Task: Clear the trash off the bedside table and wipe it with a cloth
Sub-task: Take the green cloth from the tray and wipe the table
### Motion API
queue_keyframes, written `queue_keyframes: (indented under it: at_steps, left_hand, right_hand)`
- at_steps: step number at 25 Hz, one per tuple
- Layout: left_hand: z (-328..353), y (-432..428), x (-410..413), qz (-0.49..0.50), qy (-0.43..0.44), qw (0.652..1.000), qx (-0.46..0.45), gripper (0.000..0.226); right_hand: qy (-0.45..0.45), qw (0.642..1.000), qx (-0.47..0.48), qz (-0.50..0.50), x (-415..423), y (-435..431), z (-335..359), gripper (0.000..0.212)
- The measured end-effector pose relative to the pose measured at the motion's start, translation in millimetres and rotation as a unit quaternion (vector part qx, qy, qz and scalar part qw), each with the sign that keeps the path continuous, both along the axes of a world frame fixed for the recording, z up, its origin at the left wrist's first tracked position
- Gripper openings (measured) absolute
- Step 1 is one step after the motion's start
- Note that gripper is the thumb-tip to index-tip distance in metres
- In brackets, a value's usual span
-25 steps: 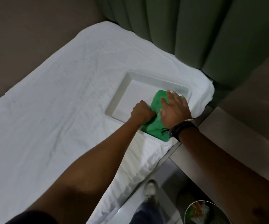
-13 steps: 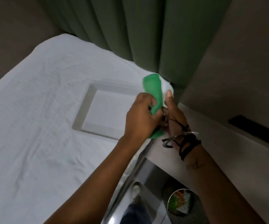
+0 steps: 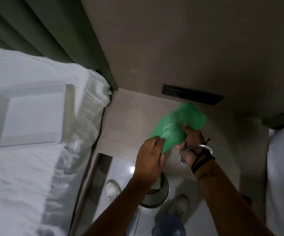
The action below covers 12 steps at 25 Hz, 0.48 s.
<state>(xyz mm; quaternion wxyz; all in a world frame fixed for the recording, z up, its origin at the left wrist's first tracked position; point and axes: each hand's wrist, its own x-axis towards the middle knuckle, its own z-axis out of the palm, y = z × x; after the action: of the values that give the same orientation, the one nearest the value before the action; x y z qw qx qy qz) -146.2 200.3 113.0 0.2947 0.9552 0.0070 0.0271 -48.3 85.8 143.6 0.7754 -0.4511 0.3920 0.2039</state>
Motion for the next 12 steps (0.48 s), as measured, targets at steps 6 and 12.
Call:
queue_keyframes:
  at_steps: [6, 12]
  left_hand:
    - [-75, -68, -76, 0.067, 0.107, 0.991, -0.034, 0.054]
    - [-195, 1, -175, 0.487, 0.472, 0.725, -0.116, 0.075]
  right_hand:
    - [-0.038, 0.928, -0.348, 0.130, -6, -105, -60, 0.032]
    - [0.025, 0.650, -0.637, 0.414, -12, -148, -125, 0.061]
